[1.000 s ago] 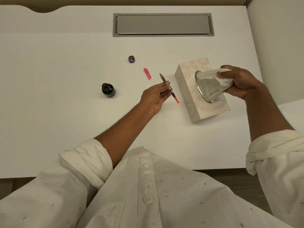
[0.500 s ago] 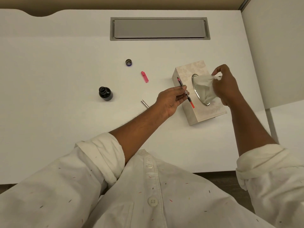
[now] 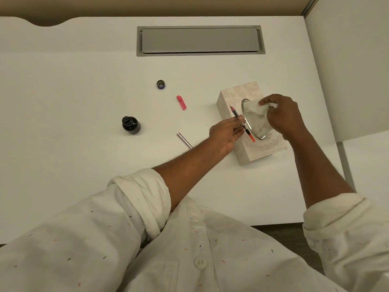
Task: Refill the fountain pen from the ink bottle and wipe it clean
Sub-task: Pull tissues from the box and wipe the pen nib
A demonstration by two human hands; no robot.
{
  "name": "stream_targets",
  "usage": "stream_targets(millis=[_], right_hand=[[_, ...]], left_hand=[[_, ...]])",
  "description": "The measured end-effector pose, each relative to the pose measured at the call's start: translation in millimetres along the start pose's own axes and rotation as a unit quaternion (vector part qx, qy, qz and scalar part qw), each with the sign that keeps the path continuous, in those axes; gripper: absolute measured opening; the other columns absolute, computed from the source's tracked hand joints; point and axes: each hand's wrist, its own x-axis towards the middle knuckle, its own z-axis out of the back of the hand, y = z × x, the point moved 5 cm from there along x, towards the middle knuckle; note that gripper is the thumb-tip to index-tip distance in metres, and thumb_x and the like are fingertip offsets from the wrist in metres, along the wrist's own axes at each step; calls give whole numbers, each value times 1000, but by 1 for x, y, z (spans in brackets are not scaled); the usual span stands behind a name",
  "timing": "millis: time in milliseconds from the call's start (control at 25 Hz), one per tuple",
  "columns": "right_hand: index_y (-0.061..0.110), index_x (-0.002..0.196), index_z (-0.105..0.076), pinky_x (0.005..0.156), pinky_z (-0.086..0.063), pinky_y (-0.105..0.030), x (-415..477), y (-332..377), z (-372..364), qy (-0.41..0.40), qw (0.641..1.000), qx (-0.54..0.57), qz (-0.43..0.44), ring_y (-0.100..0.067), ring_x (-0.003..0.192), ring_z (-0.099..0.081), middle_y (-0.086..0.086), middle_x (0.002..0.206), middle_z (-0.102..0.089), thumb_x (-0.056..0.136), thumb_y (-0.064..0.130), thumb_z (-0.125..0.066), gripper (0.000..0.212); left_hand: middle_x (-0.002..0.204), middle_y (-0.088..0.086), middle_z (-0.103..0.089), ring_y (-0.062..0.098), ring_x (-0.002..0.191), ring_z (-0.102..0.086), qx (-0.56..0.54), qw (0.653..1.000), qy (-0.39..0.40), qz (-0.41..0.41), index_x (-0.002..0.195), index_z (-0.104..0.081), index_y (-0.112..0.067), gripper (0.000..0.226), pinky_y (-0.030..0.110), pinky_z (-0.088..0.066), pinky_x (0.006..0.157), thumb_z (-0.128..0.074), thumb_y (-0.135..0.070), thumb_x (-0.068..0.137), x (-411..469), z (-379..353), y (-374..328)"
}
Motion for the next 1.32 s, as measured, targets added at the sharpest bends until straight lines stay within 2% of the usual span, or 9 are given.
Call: stream_targets(millis=[160,320,560,680,760,880,1000,1200,1320], right_hand=[[7,103,-69,82,-38,-20,1,6,0,-6,1000,7,14,-22,111,-57,-8,117,-67,81,-9,-35,43],[7,102,-69,78,-40,-21,0,7,-2,-34,999,25,1,-24,107,-59,-11,114,-68,77,-9,-34,45],[8,103,-69,77,-39,-18,-4,8,0,-72,996,43,-12,-14,99,-58,-8,111,-69,73,-8,-34,48],[8,102,-69,77,-40,-18,-6,9,4,-96,994,57,-17,-13,96,-58,-7,108,-70,72,-7,-34,49],[9,101,-69,76,-40,-18,-8,10,7,-107,992,59,-23,-15,96,-59,-6,107,-69,72,-7,-34,48],[8,99,-69,80,-43,-20,-14,7,12,-128,989,65,-33,-15,98,-59,-6,108,-69,71,-8,-33,48],[8,99,-68,86,-44,-20,-24,3,16,-152,984,85,-39,-17,105,-60,-5,108,-69,71,-8,-33,47],[6,100,-67,80,-40,-1,-40,0,19,-194,967,149,-73,-7,99,-58,-4,106,-68,71,-11,-33,48],[4,99,-68,84,-44,-7,-43,6,34,-246,951,175,-68,-5,95,-58,-1,99,-67,65,-3,-29,52]], left_hand=[[81,10,-62,20,79,-60,-6,1000,-28,0,91,-62,3,10,31,-53,82,-66,-2,82,6,2,3],[77,9,-62,19,73,-61,-12,999,-32,5,78,-62,-1,6,33,-53,81,-66,-1,82,8,-2,1],[78,9,-62,19,73,-61,-18,999,-35,13,77,-60,-1,8,30,-53,74,-65,0,83,11,-7,0],[77,10,-62,21,72,-62,-23,999,-35,12,77,-60,1,7,34,-55,79,-65,1,82,13,-6,0],[73,10,-64,21,72,-63,-23,999,-34,11,76,-61,1,7,36,-54,82,-65,1,82,14,-5,1],[61,7,-67,21,71,-63,-24,999,-29,11,75,-61,1,8,34,-55,76,-65,1,82,14,-4,1],[61,6,-67,21,71,-64,-26,999,-28,10,77,-61,1,7,34,-56,74,-64,2,83,14,-2,0],[79,10,-64,21,75,-65,-12,999,-34,14,82,-61,1,2,30,-57,69,-63,1,84,15,0,1],[80,11,-64,22,75,-65,-8,999,-37,14,82,-61,2,2,30,-58,66,-62,2,84,17,1,1]])
